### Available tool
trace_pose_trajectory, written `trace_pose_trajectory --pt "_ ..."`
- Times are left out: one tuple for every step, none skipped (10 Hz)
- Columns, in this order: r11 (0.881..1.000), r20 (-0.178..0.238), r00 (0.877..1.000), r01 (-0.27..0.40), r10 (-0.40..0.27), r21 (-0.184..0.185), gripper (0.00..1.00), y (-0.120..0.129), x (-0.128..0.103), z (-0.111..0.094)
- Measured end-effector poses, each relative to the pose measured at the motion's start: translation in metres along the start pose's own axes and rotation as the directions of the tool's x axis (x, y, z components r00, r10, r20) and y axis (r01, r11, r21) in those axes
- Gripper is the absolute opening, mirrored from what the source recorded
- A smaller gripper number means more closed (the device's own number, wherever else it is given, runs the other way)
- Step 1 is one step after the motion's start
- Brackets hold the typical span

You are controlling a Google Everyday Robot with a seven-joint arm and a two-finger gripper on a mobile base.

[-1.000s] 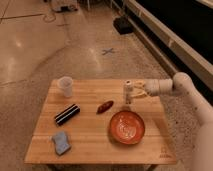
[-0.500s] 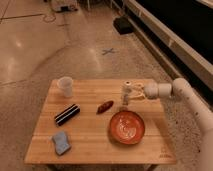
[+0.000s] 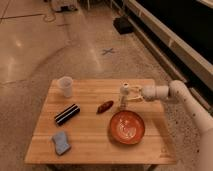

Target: Stand the bottle upright

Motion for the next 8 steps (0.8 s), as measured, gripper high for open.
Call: trace_pose_trajectory --pt "1.000 0.003 1.000 0.004 -0.004 0.001 0.32 -0.0004 -0.0012 -0.0011" --pt "1.000 0.005 1.000 0.003 -0.003 -0.005 0.44 0.0004 0.0006 0.0030" --pt "1.000 0.010 1.000 0.005 -0.005 -0.005 0.52 0.0006 0.0004 0.0059" --pt "1.000 0.012 1.000 0.007 -0.007 0.000 0.53 0.0001 0.0007 0.0049" --pt "1.000 0.016 1.000 0.009 -0.010 0.005 0.53 -0.0011 -0.0005 0.0032" --pt "1.000 0.019 1.000 0.012 -0.012 0.007 0.53 -0.0019 -0.0018 0.0014" --pt "1.000 0.022 1.000 0.014 -0.015 0.007 0.53 -0.0016 -0.0005 0.0019" --pt "1.000 0.025 1.000 0.015 -0.015 0.005 0.53 -0.0017 -0.0010 0.0035"
